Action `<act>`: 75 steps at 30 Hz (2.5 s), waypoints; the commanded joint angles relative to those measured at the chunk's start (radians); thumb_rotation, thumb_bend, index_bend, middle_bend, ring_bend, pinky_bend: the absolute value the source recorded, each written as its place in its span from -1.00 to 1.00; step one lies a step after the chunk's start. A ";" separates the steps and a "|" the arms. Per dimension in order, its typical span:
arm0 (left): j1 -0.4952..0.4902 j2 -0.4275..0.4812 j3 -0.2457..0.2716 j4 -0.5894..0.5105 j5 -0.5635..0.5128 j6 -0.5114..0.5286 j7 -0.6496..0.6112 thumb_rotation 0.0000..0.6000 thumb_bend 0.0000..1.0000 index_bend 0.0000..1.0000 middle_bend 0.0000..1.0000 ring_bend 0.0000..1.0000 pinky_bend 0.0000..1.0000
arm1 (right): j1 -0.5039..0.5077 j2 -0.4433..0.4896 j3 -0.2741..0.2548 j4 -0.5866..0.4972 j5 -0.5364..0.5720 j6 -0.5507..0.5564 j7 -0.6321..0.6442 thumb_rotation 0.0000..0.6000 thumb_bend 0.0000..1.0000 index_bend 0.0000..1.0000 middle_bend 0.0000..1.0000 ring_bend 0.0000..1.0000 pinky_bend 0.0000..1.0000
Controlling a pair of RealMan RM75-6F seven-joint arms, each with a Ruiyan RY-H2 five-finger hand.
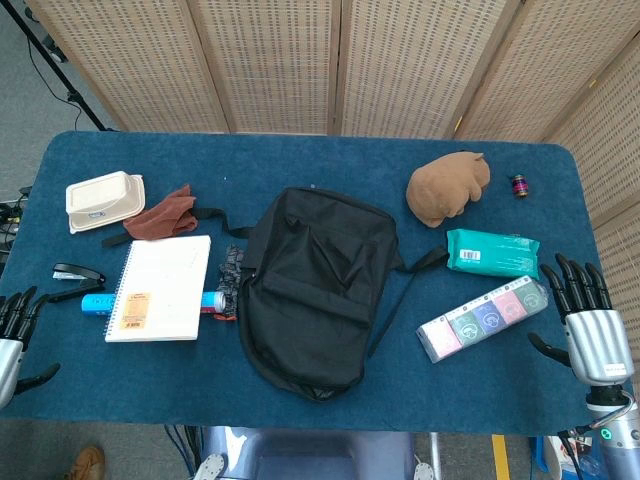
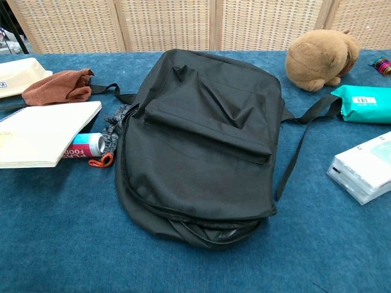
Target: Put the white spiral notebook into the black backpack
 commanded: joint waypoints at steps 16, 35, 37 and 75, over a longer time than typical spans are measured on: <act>-0.069 -0.220 0.021 0.280 0.109 -0.070 0.002 1.00 -1.00 -1.00 -1.00 -1.00 -1.00 | 0.001 0.019 -0.011 -0.024 0.006 -0.030 0.032 1.00 -1.00 -1.00 -1.00 -1.00 -1.00; -0.180 -0.385 -0.024 0.416 0.137 -0.101 0.042 1.00 -0.79 -1.00 -1.00 -1.00 -0.79 | 0.012 0.027 -0.024 -0.024 0.015 -0.078 0.062 1.00 -1.00 -1.00 -1.00 -1.00 -1.00; -0.191 -0.392 -0.024 0.425 0.141 -0.107 0.049 1.00 -0.70 -1.00 -1.00 -1.00 -0.74 | 0.013 0.028 -0.025 -0.024 0.013 -0.079 0.064 1.00 -1.00 -1.00 -1.00 -1.00 -1.00; -0.307 -0.280 -0.168 0.253 0.098 0.018 0.071 1.00 0.04 0.36 0.15 0.09 0.11 | 0.251 0.140 -0.146 -0.222 -0.214 -0.433 0.096 1.00 -1.00 -0.73 -0.84 -0.96 -0.89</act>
